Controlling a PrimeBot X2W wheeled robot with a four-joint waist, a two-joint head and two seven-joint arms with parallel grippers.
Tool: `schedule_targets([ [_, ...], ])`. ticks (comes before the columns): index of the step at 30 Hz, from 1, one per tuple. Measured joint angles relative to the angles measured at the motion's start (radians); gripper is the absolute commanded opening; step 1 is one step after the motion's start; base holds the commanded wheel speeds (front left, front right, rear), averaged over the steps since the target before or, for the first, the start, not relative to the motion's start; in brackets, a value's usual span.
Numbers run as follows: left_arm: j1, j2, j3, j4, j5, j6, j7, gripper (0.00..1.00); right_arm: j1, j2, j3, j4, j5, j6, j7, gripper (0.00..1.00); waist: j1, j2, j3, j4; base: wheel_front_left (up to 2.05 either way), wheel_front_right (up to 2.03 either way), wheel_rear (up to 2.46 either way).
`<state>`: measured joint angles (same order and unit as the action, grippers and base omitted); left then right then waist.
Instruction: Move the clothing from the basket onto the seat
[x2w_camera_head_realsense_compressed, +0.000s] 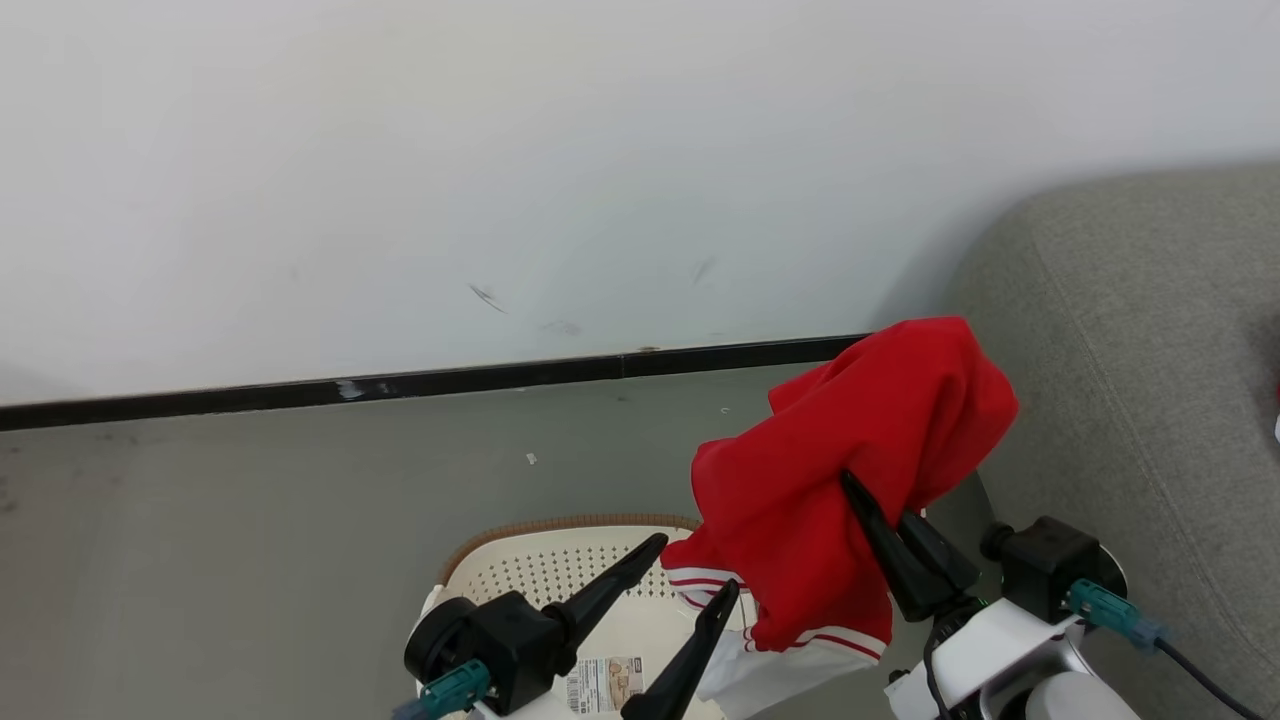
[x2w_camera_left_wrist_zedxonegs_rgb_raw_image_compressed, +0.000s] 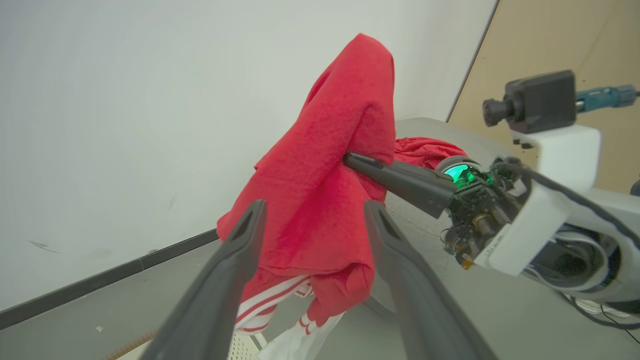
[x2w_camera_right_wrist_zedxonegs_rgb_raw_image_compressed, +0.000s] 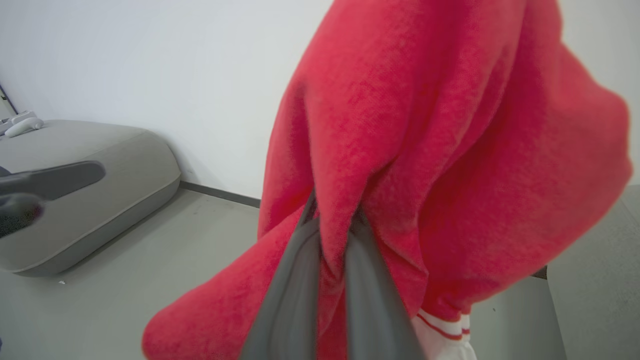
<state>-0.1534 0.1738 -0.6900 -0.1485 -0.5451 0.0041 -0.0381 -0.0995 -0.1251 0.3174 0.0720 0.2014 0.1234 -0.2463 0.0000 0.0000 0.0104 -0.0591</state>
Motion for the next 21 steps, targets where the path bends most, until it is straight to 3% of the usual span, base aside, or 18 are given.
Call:
schedule_targets([
  [21,0.000,-0.001,-0.016,0.000,0.000,-0.021,-0.007,1.00,0.045,-0.024,-0.162,-0.070,-0.009,0.000,0.020,0.00,0.0000,0.0000,0.021,-0.127,0.00,0.00,0.00],
])
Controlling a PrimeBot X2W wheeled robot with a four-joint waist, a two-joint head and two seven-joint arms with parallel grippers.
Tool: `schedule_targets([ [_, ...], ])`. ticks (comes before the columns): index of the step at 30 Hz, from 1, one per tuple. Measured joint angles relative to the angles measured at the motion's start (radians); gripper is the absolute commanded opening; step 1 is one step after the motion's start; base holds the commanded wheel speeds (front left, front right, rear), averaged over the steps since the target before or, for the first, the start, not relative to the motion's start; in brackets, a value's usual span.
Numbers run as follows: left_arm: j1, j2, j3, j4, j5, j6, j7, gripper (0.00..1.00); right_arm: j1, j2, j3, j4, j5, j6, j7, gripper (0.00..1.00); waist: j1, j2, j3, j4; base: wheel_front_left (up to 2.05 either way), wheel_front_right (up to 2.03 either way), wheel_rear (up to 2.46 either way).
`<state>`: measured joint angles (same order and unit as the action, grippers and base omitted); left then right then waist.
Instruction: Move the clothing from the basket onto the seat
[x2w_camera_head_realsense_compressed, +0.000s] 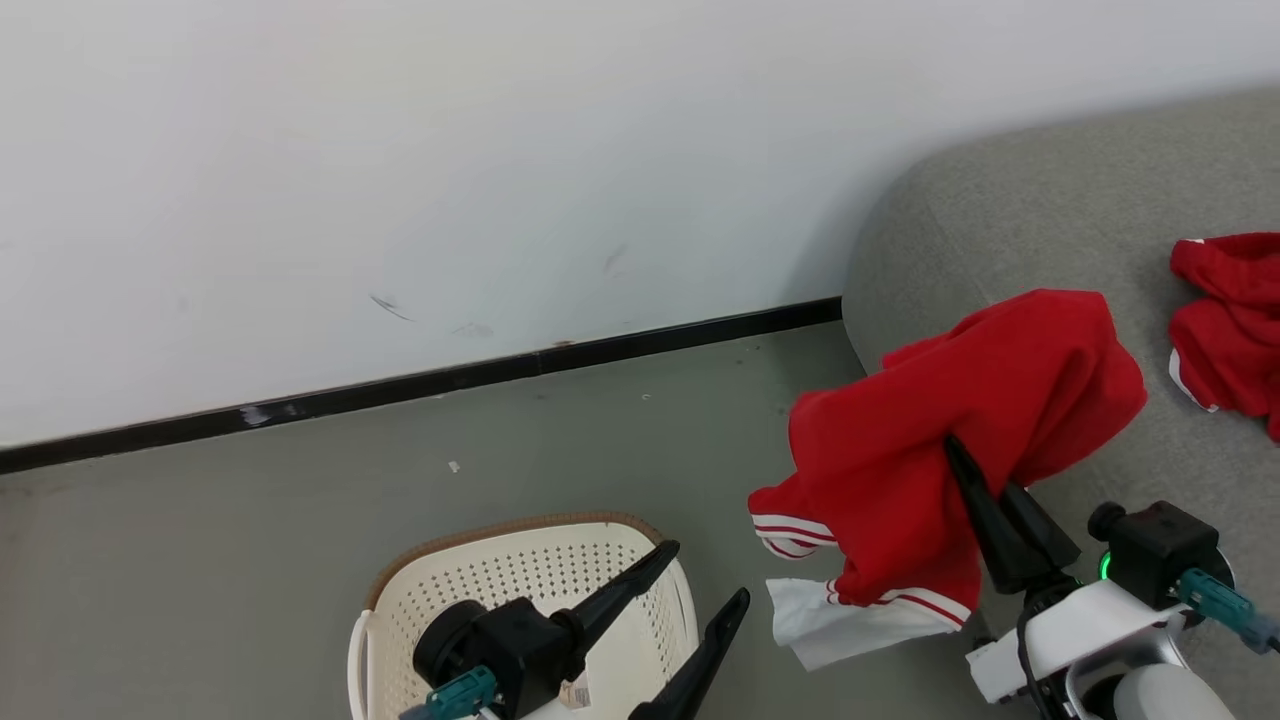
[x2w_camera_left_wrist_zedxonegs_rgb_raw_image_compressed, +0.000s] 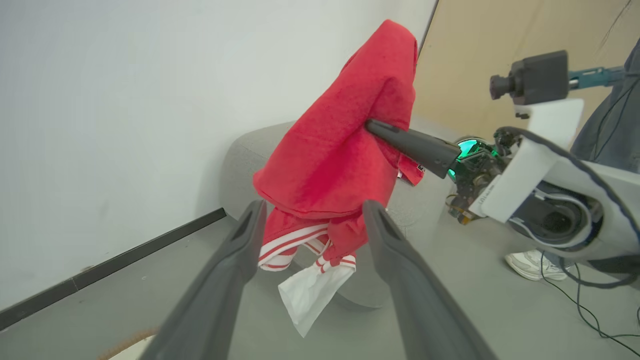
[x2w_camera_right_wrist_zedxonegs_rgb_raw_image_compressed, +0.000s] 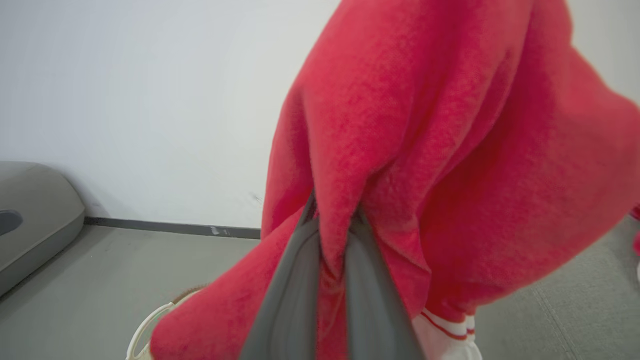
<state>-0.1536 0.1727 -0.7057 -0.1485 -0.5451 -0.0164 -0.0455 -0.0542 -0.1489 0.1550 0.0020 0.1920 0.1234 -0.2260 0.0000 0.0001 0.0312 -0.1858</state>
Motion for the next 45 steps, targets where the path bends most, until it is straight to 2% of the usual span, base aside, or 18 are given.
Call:
schedule_targets([
  [27,-0.022,0.012,0.016,0.000,0.002,-0.004,0.000,1.00,0.049,-0.004,-0.090,-0.066,0.022,0.000,0.028,0.00,0.0000,0.0000,0.036,-0.184,0.00,0.00,0.00],
  [37,-0.022,0.014,0.019,-0.013,0.023,0.007,0.000,1.00,0.046,-0.016,-0.135,-0.071,0.088,0.000,0.043,0.00,0.0000,0.0000,0.064,-0.229,0.00,0.00,0.00],
  [45,-0.023,0.010,0.009,-0.030,0.038,0.016,0.009,1.00,0.009,-0.028,-0.208,-0.049,0.194,0.000,0.072,0.00,0.0001,0.0000,0.101,-0.235,0.00,0.00,0.00],
])
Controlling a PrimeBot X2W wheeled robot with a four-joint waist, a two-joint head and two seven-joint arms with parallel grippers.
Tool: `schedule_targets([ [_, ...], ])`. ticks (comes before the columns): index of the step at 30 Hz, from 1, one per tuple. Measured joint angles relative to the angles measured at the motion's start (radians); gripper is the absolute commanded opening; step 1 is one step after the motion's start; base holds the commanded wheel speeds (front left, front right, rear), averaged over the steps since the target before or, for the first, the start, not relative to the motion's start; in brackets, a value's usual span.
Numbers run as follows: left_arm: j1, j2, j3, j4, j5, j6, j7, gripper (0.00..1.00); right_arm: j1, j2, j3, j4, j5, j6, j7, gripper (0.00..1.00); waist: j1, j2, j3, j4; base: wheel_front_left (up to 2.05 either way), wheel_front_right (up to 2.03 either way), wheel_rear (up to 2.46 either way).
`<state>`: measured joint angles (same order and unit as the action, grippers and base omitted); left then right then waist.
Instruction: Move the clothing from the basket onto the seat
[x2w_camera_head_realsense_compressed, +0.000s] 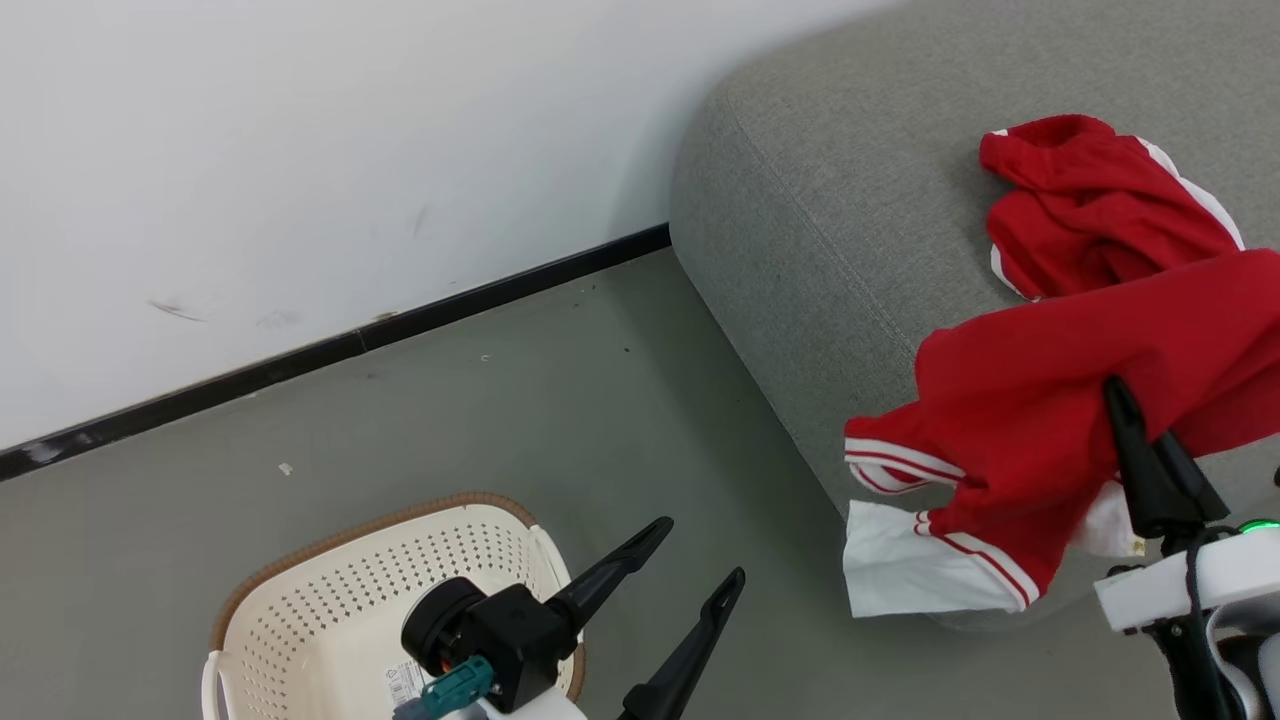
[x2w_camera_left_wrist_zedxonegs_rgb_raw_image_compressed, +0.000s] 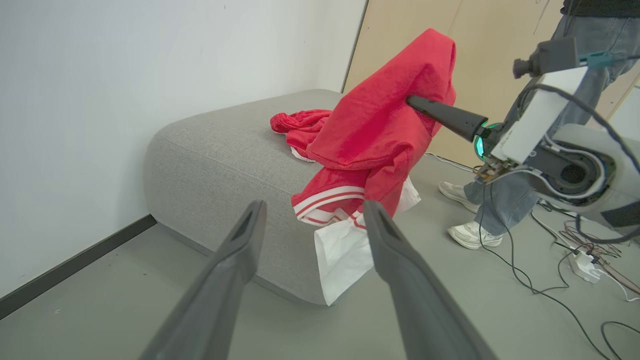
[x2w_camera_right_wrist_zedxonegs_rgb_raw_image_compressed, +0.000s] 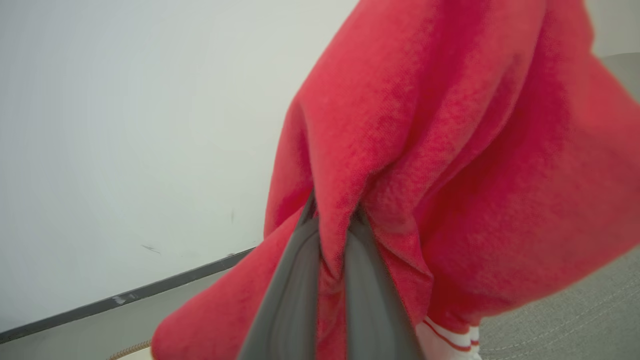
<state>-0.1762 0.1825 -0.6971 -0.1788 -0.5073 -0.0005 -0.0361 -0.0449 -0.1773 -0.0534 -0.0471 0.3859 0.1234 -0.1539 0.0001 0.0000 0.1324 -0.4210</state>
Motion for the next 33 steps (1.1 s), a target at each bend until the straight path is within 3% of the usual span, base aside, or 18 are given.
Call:
schedule_targets([
  [17,-0.006,0.000,-0.017,-0.016,0.018,0.017,0.026,1.00,-0.281,-0.059,-0.199,0.146,0.249,0.000,0.166,0.00,-0.0001,0.0000,0.084,0.059,0.00,0.00,0.00],
  [25,-0.022,-0.002,-0.022,-0.024,0.025,0.025,0.032,1.00,-0.467,-0.127,-0.318,0.235,0.274,0.000,0.247,0.00,0.0000,0.0000,0.119,0.106,0.00,0.00,0.00],
  [33,-0.022,-0.006,-0.030,-0.031,0.027,0.043,0.054,1.00,-0.627,-0.202,-0.493,0.412,0.263,0.000,0.297,0.00,0.0000,0.0000,0.160,0.152,0.00,0.00,0.00],
])
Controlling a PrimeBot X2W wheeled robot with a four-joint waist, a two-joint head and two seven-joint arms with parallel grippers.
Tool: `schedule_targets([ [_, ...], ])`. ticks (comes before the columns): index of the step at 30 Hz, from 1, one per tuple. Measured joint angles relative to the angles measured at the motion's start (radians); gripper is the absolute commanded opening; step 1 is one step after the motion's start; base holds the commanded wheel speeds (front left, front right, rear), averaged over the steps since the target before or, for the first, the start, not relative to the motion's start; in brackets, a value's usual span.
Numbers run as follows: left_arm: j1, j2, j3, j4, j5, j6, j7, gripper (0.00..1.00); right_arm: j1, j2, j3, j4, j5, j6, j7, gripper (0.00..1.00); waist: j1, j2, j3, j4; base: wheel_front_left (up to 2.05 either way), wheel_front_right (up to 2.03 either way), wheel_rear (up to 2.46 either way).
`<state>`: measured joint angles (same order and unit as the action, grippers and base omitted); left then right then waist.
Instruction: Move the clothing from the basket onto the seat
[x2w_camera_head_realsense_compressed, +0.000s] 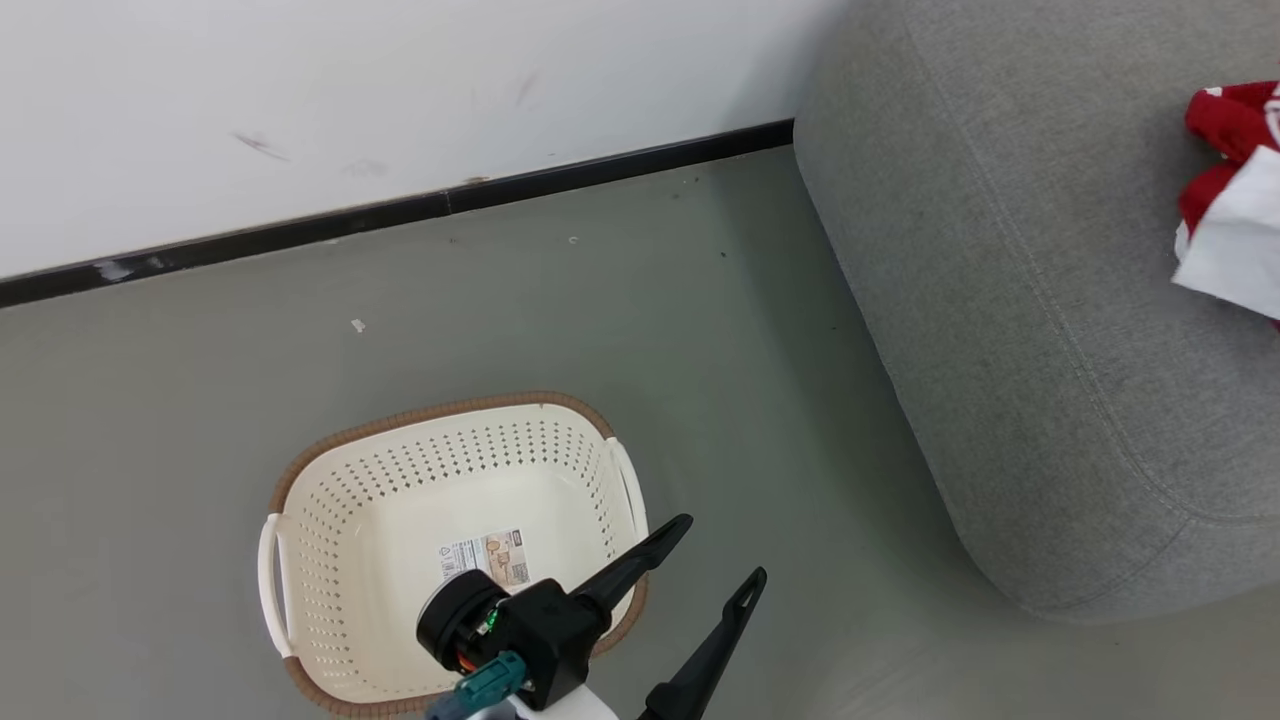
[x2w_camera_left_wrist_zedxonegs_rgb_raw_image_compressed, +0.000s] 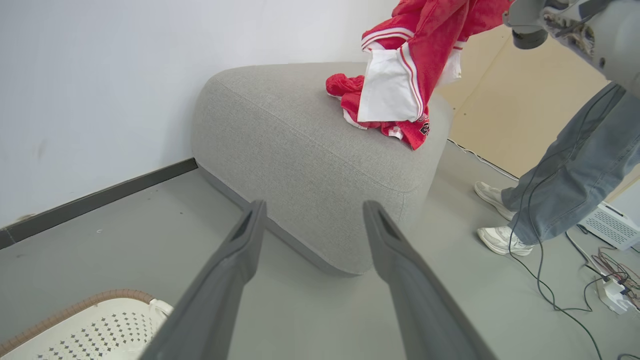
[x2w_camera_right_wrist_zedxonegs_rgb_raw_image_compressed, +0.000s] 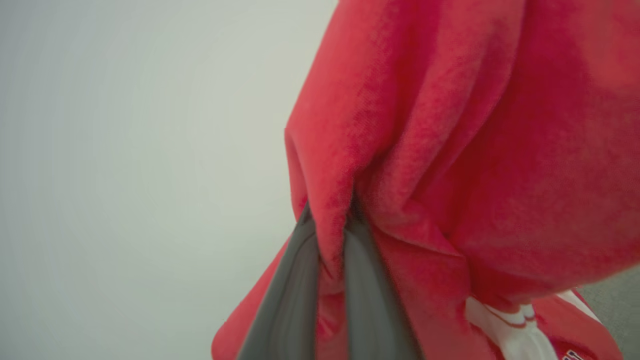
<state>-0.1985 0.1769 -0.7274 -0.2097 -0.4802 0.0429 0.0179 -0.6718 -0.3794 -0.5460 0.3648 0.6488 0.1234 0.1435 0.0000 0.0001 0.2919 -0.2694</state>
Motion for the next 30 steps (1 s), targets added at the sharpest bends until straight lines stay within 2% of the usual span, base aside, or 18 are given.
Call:
schedule_targets([
  [7,0.000,-0.001,-0.034,0.000,0.026,0.000,0.035,1.00,-0.136,-0.052,-0.057,0.099,-0.035,0.000,0.011,0.00,0.0000,0.0000,0.042,0.037,0.00,0.00,0.00],
  [21,-0.029,0.023,-0.058,-0.005,0.043,-0.002,0.092,1.00,-0.281,-0.169,-0.092,0.177,-0.154,0.000,0.033,0.00,0.0000,0.0000,0.118,0.084,0.00,0.00,0.00],
  [30,-0.048,0.044,-0.056,-0.018,0.051,-0.011,0.122,1.00,-0.349,-0.180,-0.085,0.201,-0.184,0.000,0.041,0.00,0.0000,0.0000,0.174,0.094,0.00,0.00,0.00],
])
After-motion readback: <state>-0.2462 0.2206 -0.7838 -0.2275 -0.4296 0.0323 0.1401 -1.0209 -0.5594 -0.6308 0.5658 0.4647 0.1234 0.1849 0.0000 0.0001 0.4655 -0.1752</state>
